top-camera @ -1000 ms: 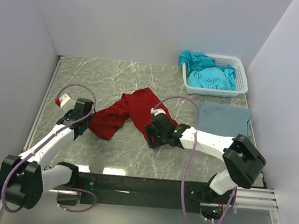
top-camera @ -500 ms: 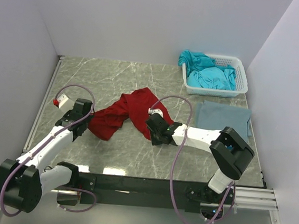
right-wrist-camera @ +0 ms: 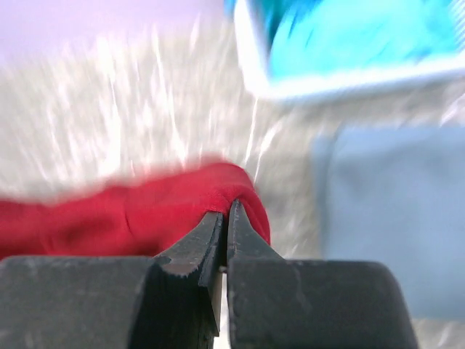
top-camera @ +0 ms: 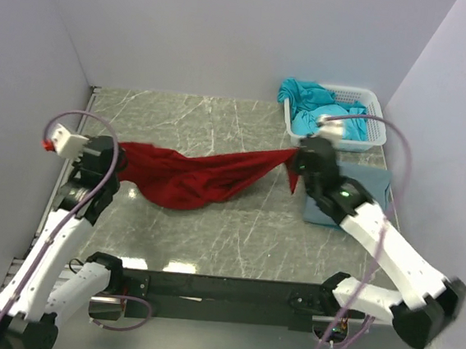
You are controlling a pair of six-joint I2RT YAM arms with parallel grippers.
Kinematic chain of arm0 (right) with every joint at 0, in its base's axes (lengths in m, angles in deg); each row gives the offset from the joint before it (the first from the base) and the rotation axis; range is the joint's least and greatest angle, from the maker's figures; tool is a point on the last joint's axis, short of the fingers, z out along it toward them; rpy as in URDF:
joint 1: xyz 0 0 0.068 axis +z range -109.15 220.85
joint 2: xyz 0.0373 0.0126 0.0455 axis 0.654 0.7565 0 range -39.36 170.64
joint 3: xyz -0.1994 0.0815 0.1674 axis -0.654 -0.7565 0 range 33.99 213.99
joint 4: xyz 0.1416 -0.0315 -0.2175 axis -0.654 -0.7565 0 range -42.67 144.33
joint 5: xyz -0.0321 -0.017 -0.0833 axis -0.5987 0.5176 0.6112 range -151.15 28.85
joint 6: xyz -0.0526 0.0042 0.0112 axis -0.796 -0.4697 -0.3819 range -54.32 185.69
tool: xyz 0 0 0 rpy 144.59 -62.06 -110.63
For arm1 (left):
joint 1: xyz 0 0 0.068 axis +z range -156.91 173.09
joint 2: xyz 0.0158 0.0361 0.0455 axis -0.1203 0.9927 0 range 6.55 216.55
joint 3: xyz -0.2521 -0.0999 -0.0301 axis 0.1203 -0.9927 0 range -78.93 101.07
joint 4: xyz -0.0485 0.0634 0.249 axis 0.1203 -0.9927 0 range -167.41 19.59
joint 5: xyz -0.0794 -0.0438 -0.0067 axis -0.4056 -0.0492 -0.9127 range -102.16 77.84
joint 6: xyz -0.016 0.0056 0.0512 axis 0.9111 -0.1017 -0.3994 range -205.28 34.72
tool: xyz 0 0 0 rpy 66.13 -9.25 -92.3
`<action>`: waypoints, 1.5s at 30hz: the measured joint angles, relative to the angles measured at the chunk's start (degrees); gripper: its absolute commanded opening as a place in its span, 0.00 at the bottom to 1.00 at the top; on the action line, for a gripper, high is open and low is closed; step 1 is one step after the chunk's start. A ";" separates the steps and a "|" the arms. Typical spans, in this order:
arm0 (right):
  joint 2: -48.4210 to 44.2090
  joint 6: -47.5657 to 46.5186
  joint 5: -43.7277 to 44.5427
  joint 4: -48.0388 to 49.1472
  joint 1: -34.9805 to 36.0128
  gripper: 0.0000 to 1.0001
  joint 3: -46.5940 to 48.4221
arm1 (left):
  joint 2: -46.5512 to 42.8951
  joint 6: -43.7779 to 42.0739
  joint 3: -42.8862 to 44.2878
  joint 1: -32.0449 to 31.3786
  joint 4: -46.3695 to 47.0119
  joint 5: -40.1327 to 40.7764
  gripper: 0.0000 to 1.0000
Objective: Fold and stack the t-shirts
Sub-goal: Flatten the tshirt out
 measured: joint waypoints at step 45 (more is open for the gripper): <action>50.88 -26.01 -13.51 5.29 -13.86 0.84 47.78 | 26.71 -9.57 4.96 23.91 8.11 -7.23 1.00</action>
